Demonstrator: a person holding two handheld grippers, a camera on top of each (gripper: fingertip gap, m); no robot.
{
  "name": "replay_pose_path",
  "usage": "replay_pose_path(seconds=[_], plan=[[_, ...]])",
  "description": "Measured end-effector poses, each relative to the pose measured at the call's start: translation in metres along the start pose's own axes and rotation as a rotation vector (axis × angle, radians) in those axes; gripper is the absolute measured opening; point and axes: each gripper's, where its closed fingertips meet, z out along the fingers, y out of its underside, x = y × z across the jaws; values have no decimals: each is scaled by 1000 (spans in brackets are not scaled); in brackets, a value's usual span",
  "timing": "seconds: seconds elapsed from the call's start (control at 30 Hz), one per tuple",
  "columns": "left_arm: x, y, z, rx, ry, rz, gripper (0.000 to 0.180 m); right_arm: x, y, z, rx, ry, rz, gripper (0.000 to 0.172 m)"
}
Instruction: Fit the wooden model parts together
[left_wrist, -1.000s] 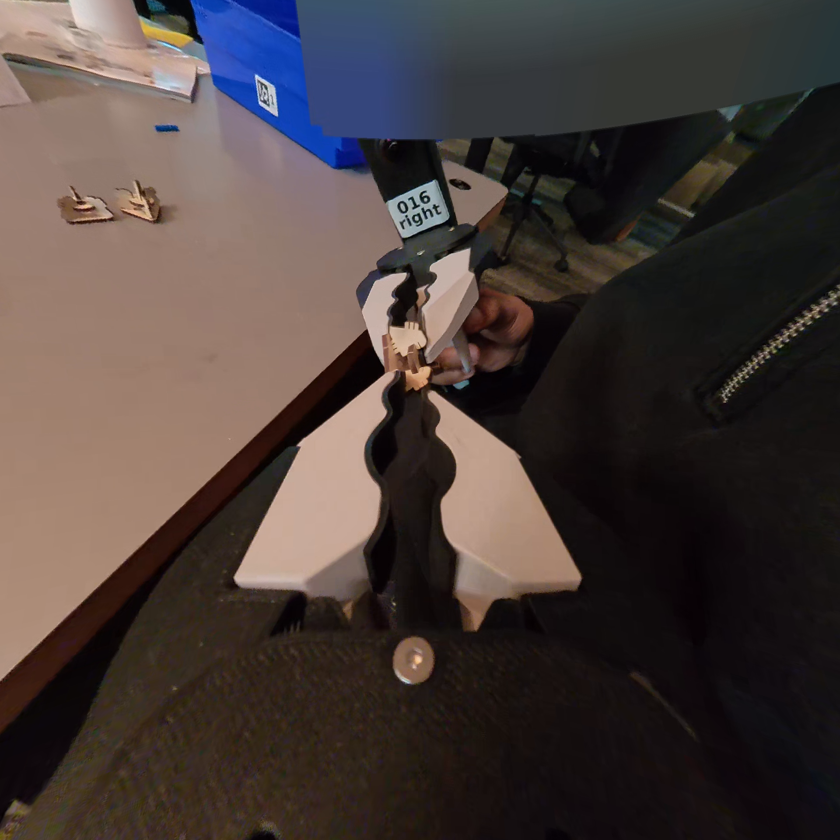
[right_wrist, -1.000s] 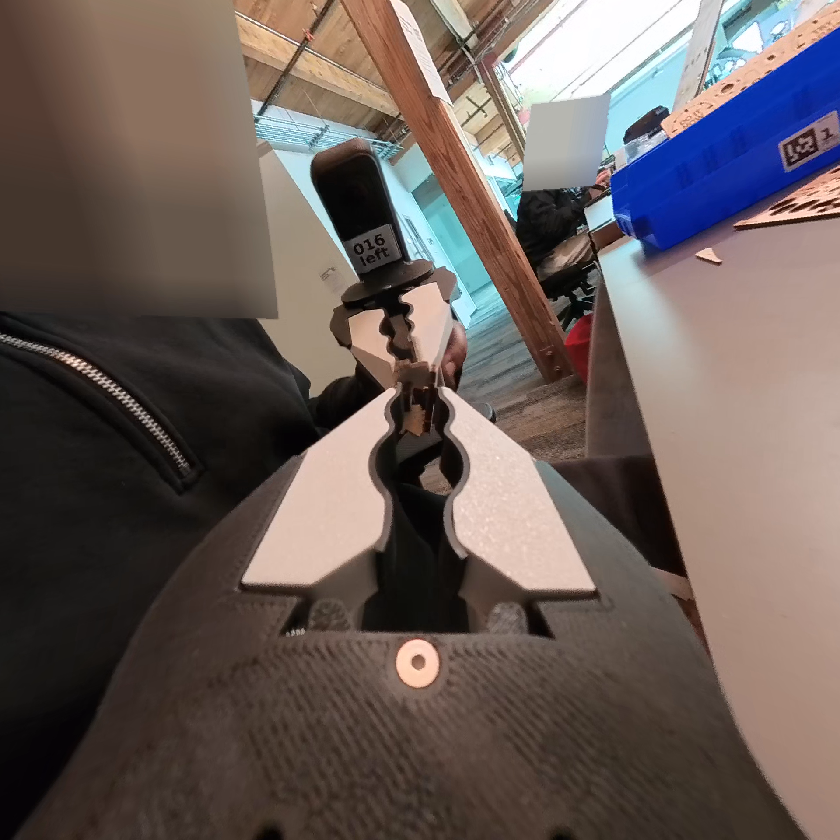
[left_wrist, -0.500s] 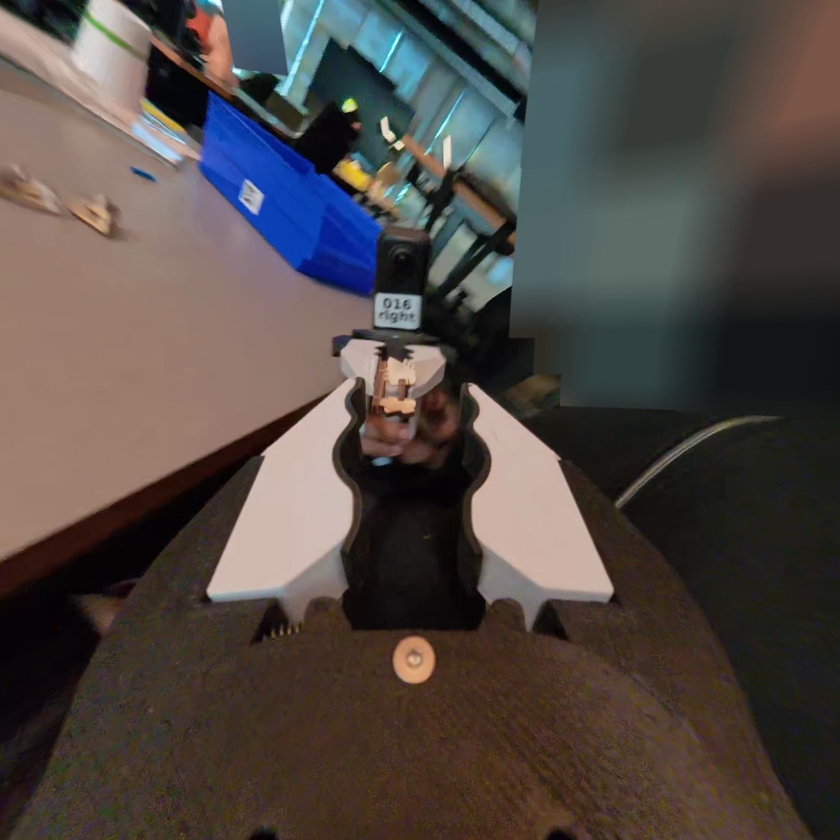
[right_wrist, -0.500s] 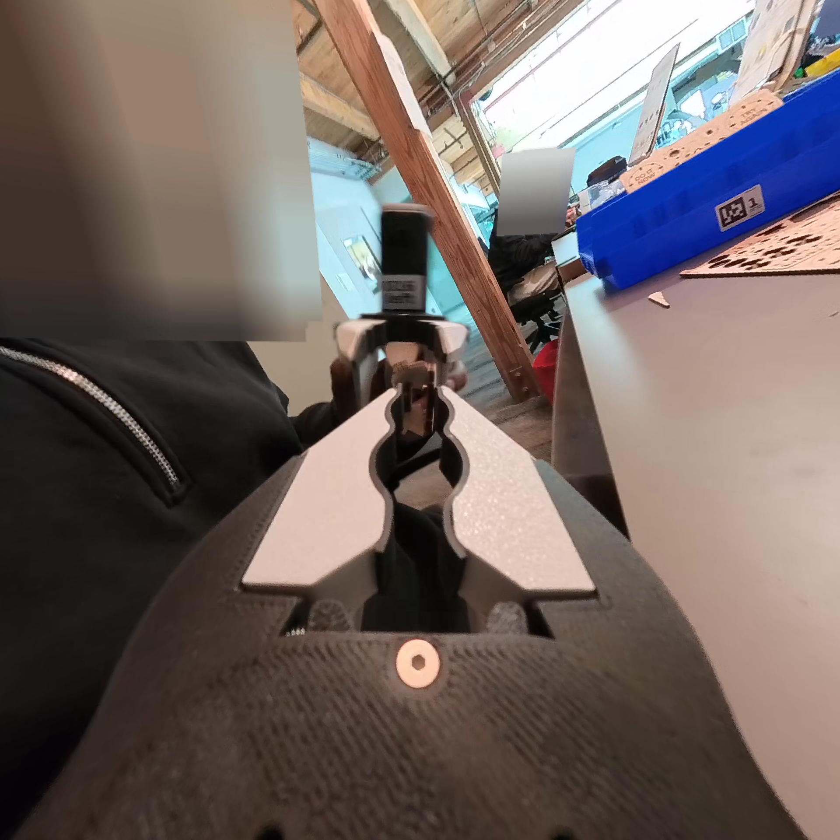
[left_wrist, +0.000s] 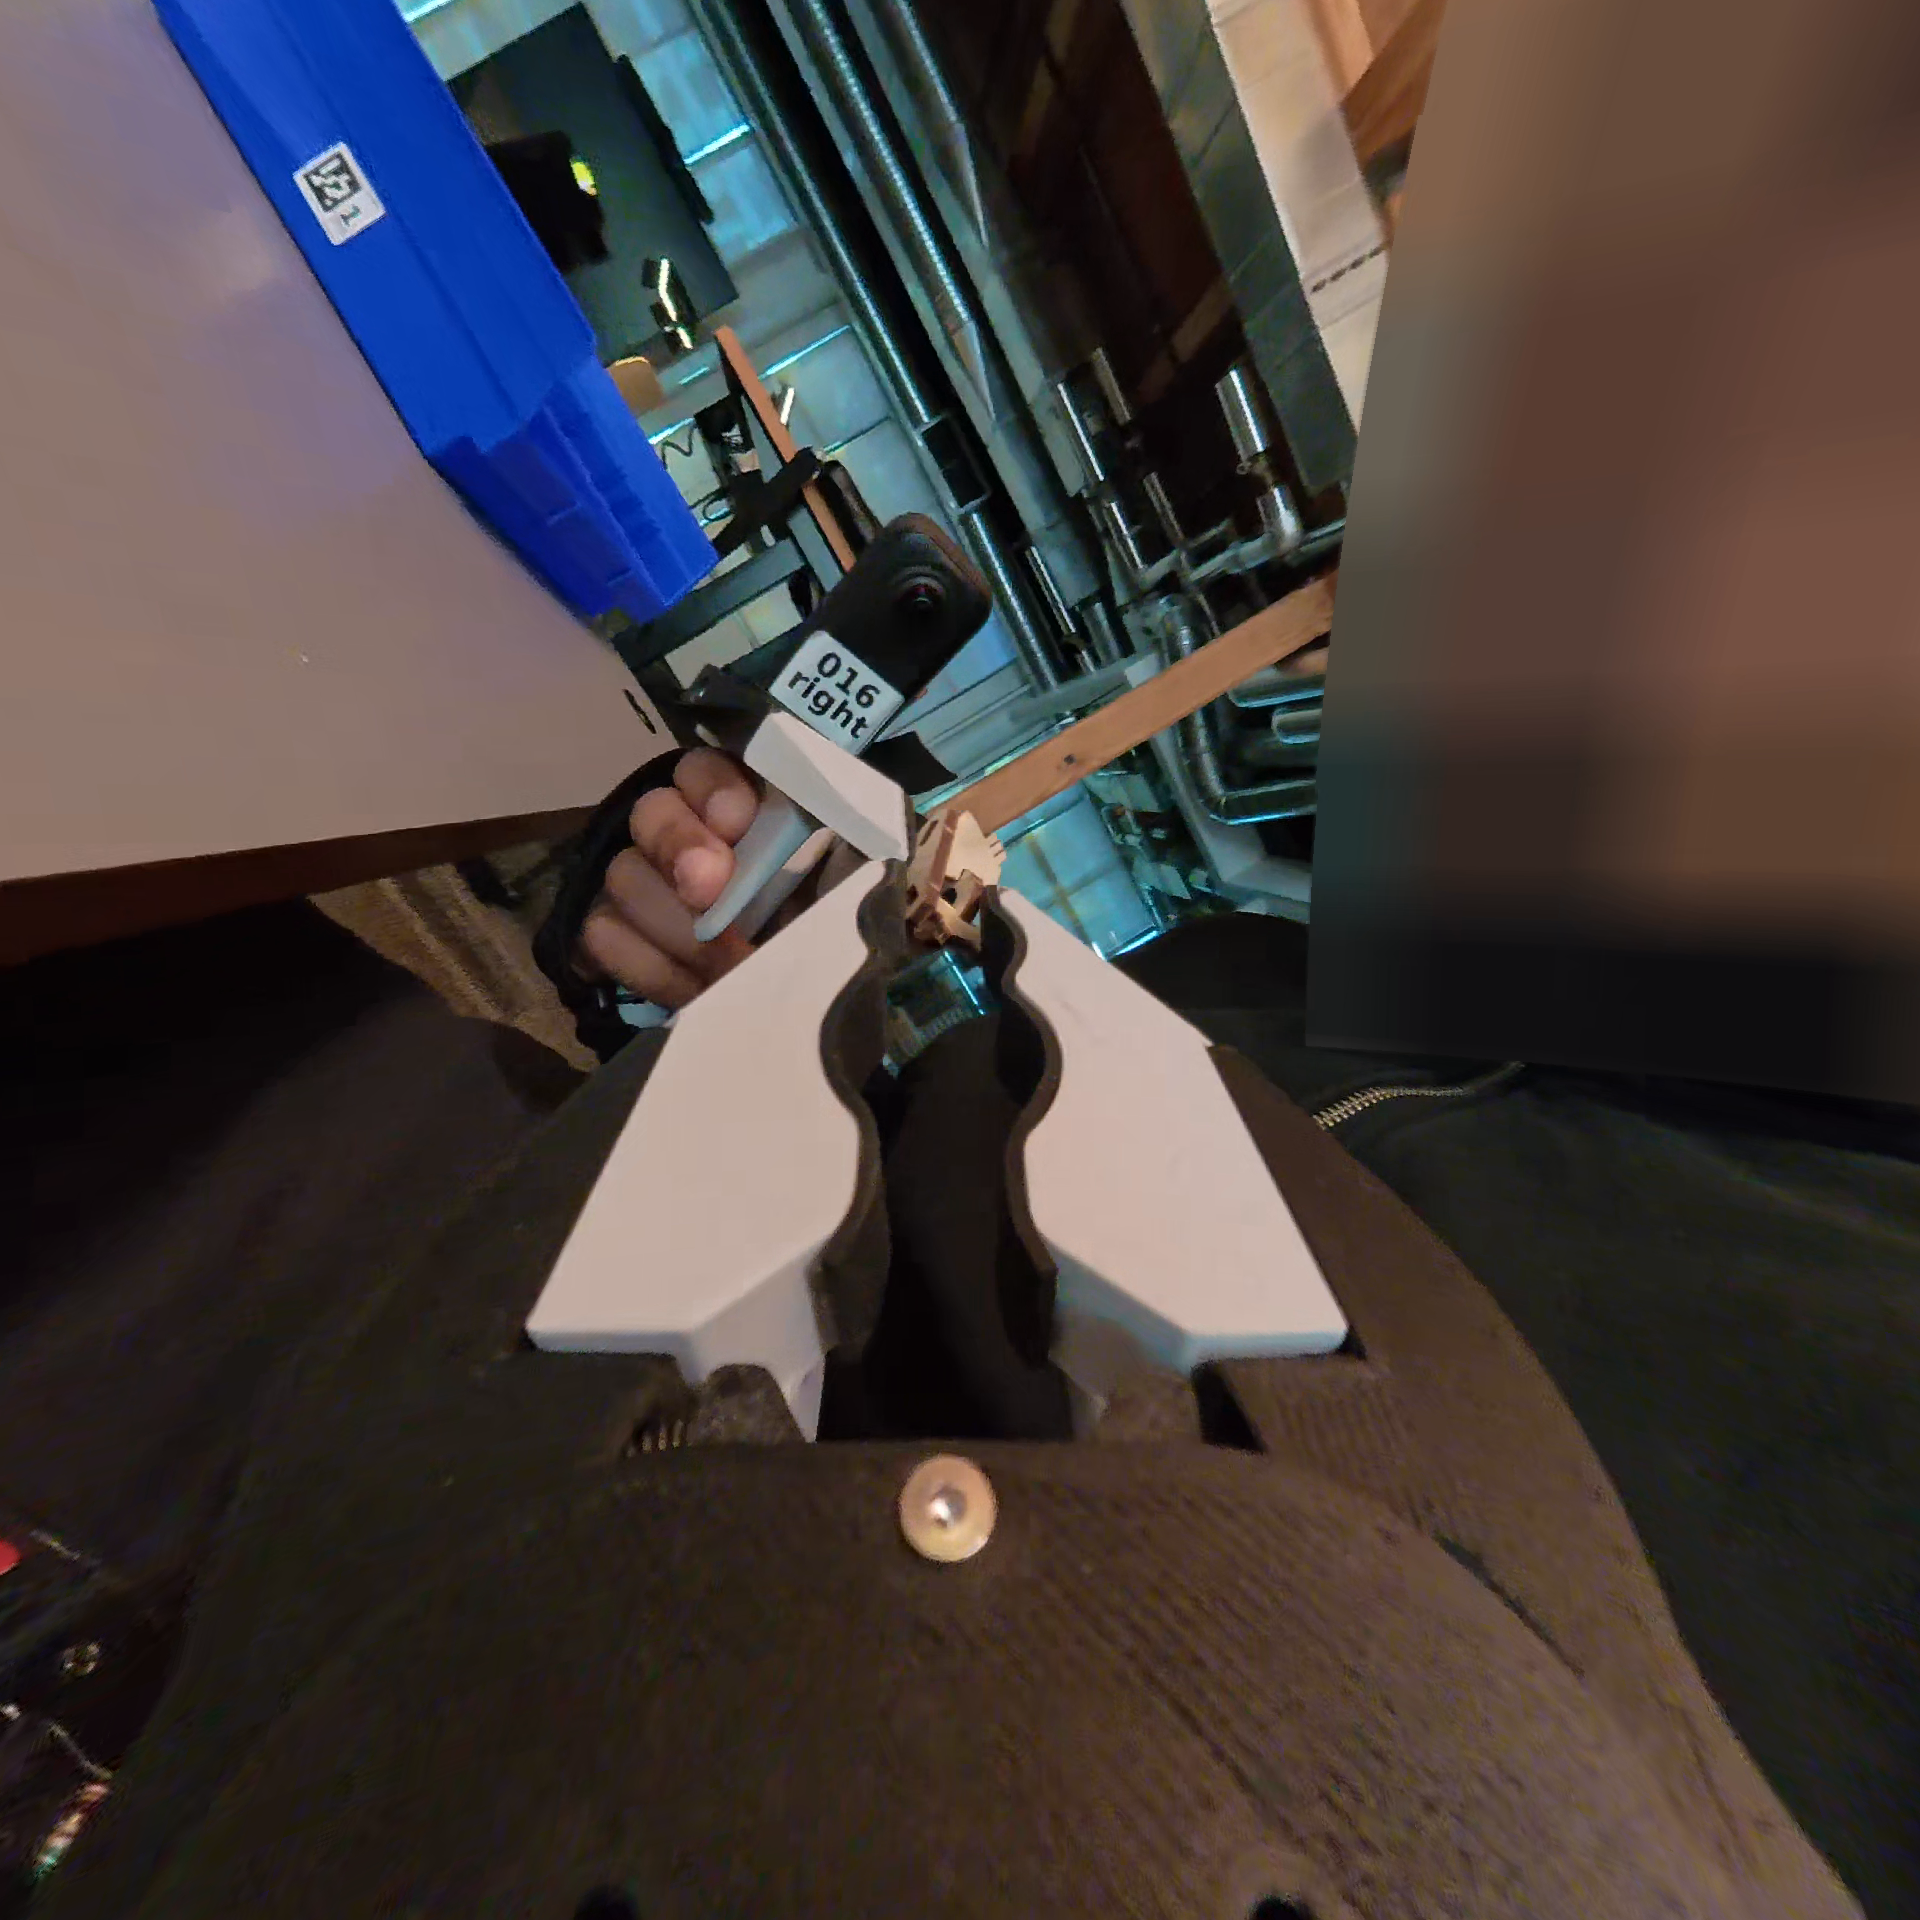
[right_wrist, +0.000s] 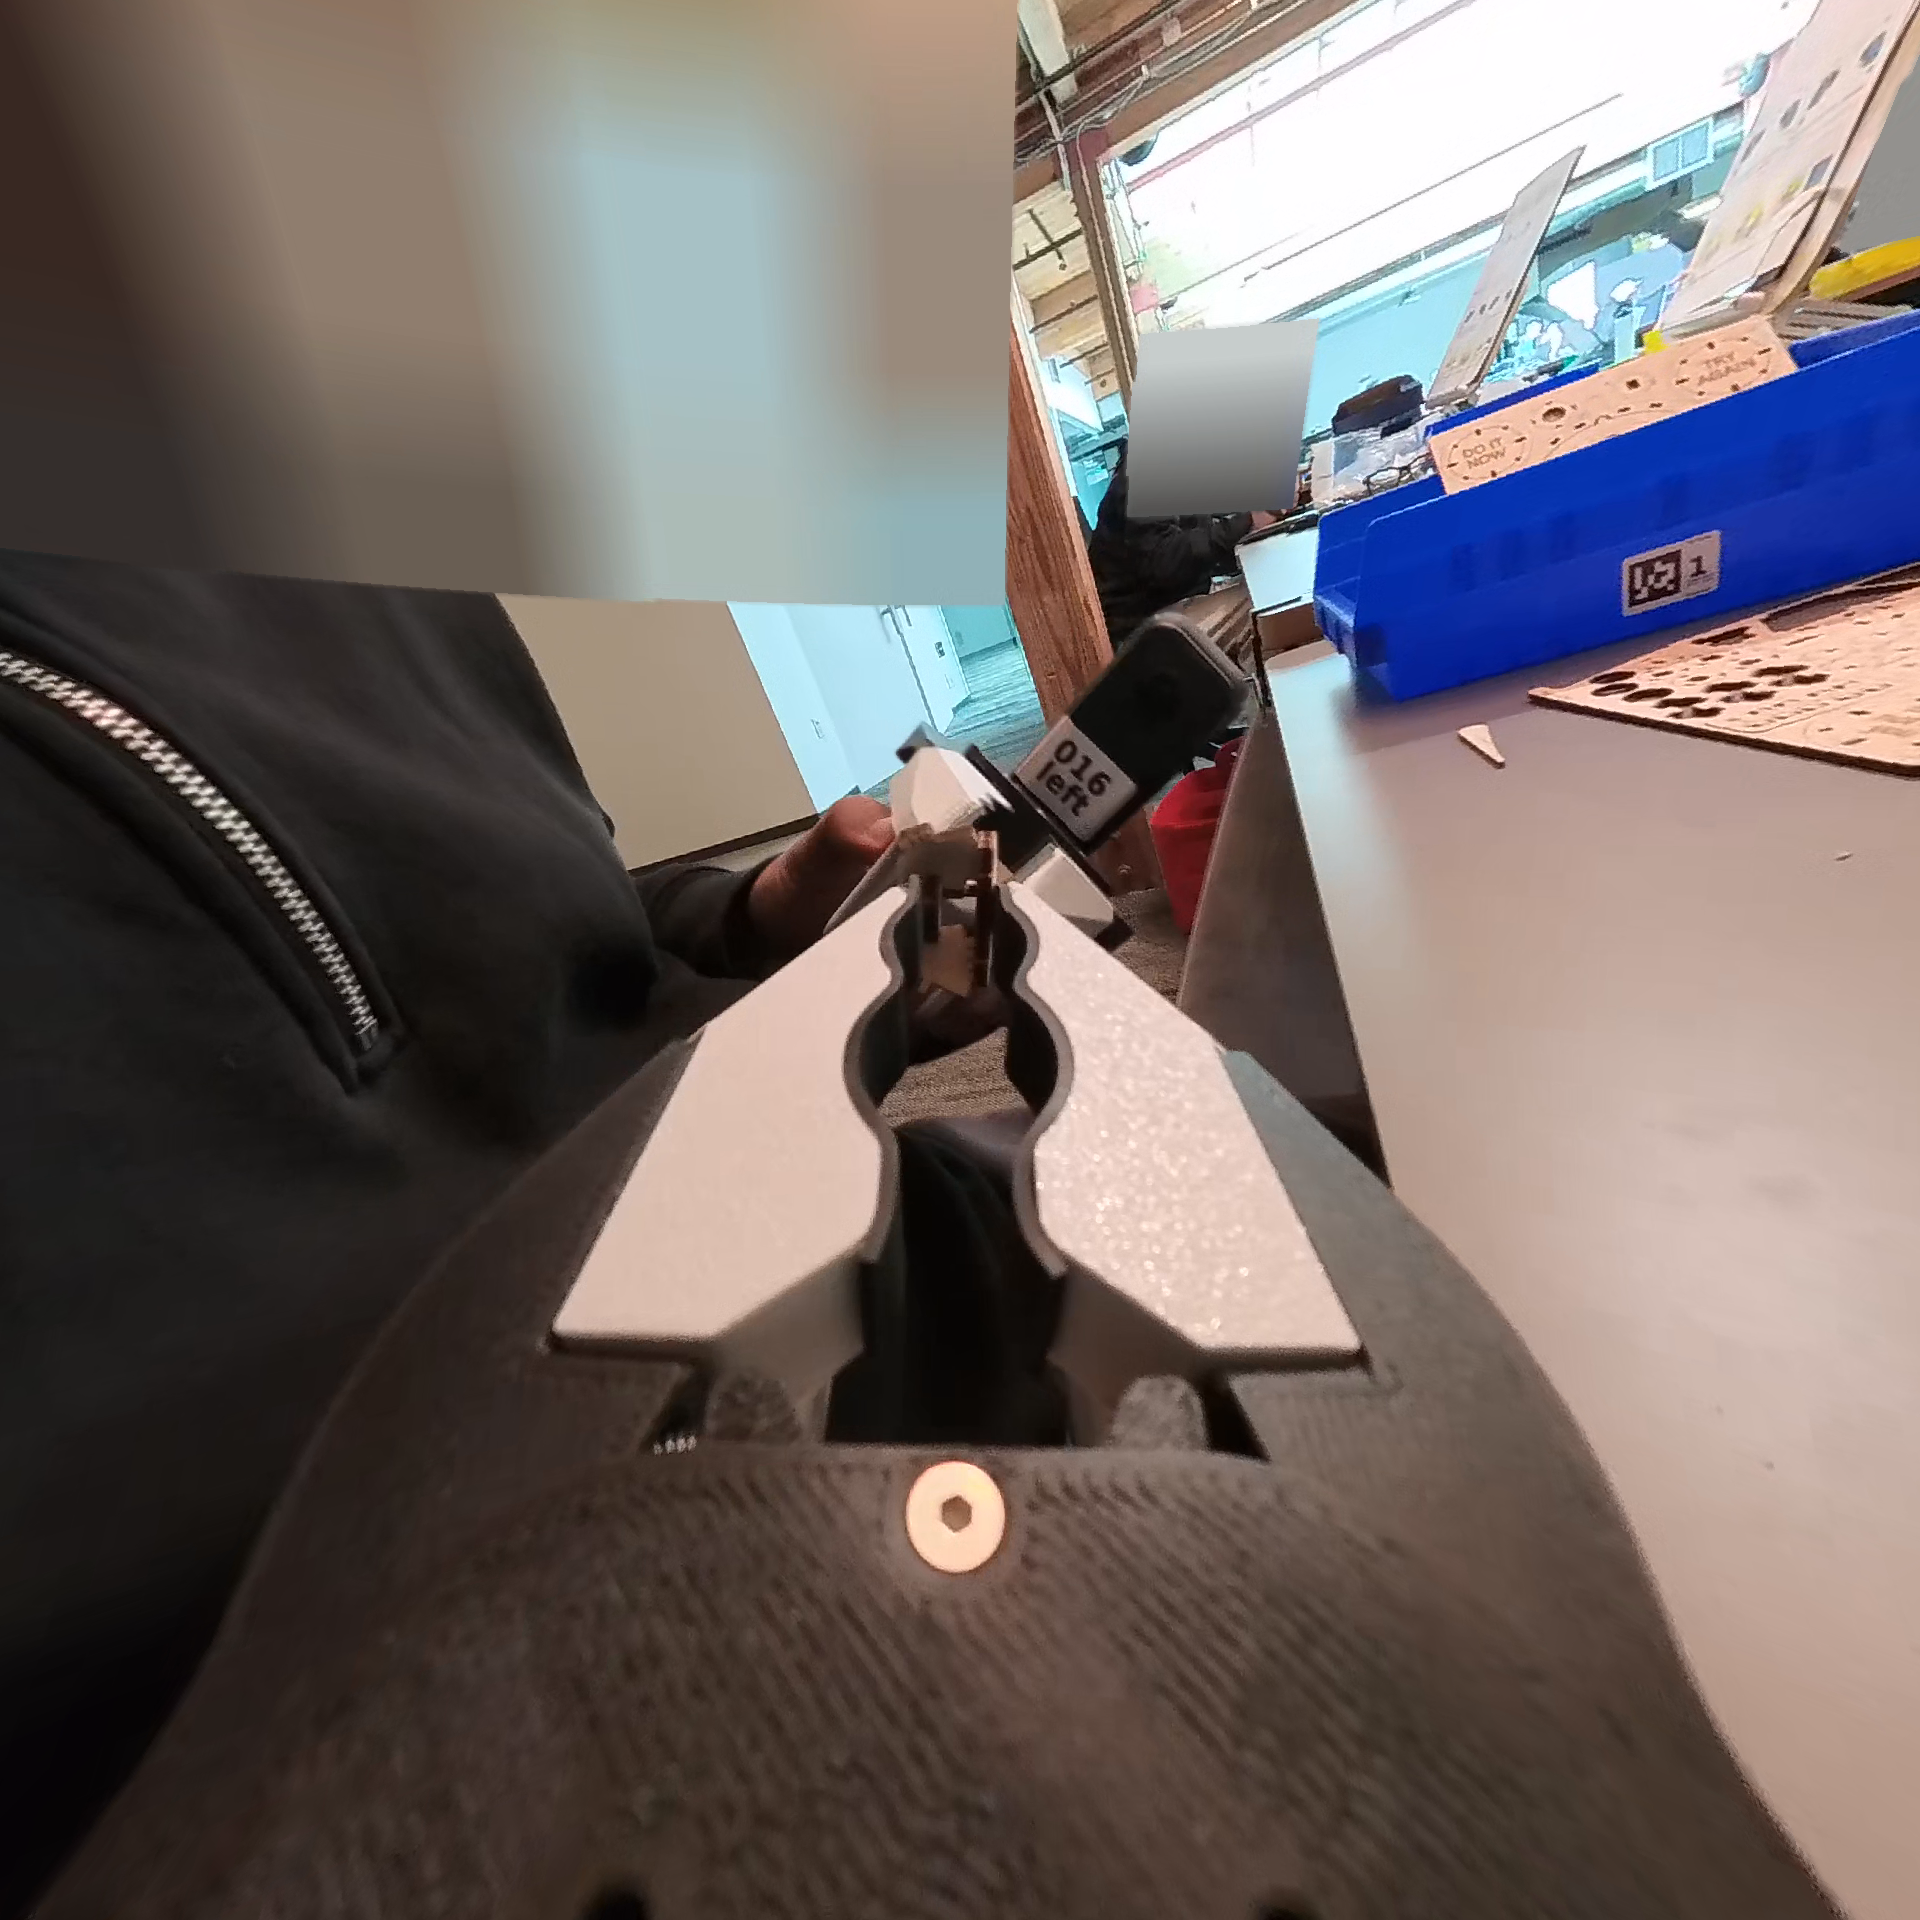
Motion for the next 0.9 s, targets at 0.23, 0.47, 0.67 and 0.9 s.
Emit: replay_pose_path(seconds=[0.23,0.47,0.67,0.9], plan=[[1,0,-6,-30,-24,16,1,-4,1,1,-18,-17,-14,11],[-3,4,-8,-95,-65,15,1,-5,4,2,-46,-3,-45,11],[-3,6,-5,-101,-64,6,1,-6,0,0,-9,-21,-15,11],[-4,5,-4,-76,-43,-6,0,-4,-2,0,4,-12,-11,11]])
